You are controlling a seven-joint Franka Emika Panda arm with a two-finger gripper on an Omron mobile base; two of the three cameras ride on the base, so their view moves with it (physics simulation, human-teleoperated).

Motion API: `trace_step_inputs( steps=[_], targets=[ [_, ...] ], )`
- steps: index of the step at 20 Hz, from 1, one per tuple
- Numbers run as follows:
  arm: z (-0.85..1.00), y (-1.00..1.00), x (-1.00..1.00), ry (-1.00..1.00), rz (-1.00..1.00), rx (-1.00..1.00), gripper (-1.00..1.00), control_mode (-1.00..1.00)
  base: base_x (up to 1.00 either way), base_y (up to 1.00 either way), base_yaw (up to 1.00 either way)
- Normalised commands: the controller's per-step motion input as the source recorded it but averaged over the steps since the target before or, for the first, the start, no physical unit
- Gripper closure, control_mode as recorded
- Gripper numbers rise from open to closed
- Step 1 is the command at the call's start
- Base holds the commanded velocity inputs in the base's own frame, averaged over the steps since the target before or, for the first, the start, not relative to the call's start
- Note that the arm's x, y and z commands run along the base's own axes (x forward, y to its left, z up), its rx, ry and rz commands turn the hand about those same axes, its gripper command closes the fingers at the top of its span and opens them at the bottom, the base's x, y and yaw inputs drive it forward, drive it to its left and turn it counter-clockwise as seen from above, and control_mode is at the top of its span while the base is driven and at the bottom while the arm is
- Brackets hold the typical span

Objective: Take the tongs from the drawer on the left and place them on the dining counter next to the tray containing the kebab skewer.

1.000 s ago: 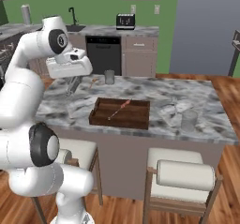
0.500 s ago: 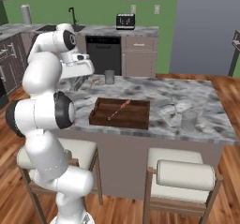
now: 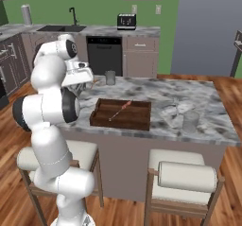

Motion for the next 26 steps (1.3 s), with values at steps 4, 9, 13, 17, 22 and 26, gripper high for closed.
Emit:
trace_step_inputs(
  steps=[4,9,13,17,22,26],
  targets=[
    [-0.3,0.0,0.28,0.0,0.04,0.14,1.0,-1.0,0.0,0.0,0.0],
    [-0.29,0.0,0.32,-0.01,0.02,0.18,1.0,-1.0,0.0,0.0,0.0],
    [-0.29,0.01,0.29,-0.05,0.0,0.1,1.0,-1.0,0.0,0.0,0.0],
    [-0.3,0.06,0.31,-0.09,0.0,0.01,1.0,-1.0,0.0,0.0,0.0],
    [-0.25,0.13,0.37,-0.09,0.0,-0.01,1.0,-1.0,0.0,0.0,0.0],
    [-0.13,0.08,0.39,-0.14,-0.02,0.0,1.0,-1.0,0.0,0.0,0.0]
  ],
)
